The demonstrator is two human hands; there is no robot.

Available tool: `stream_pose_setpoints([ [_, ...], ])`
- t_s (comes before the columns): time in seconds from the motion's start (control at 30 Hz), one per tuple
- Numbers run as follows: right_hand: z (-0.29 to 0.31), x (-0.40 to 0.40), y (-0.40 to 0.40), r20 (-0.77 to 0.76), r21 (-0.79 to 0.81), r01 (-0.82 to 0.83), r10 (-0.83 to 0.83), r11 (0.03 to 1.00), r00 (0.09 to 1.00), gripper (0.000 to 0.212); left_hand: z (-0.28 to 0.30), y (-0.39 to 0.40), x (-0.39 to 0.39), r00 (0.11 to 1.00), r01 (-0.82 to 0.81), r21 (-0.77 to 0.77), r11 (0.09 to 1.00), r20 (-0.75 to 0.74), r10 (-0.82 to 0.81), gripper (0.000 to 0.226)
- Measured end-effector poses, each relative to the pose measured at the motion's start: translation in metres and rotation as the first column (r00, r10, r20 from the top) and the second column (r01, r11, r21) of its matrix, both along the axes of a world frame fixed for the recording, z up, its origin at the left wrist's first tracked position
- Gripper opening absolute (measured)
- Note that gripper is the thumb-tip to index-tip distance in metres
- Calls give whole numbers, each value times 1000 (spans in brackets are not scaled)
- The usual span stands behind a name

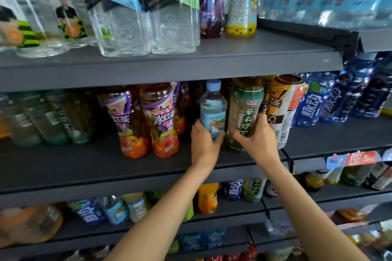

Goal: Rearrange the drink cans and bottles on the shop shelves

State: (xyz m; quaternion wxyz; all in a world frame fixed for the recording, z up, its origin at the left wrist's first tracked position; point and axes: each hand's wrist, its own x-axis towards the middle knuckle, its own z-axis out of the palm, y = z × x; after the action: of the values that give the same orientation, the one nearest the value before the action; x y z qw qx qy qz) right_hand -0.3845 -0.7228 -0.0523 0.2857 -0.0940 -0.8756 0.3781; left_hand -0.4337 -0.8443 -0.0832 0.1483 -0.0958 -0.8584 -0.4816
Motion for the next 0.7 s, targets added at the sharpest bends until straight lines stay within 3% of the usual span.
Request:
stream_pose_setpoints([
  [0.17,8,19,-11,74,21,-85,83,996,994,52,13,-73,37,984,175,-65,982,-8,-176,67],
  [0.3,9,43,-48,76,22,-252,250,967,965,57,20,-122,72,972,230,-137,963,-8,-233,70],
  [0.6,17,52,-203,-68,38,-489,491,871,869,52,28,-279,106,998,-65,-62,996,-23,64,60],
  [0.7,17,28,-267,-27,59,-515,517,855,856,56,32,-338,110,977,-213,-88,973,-38,211,67],
])
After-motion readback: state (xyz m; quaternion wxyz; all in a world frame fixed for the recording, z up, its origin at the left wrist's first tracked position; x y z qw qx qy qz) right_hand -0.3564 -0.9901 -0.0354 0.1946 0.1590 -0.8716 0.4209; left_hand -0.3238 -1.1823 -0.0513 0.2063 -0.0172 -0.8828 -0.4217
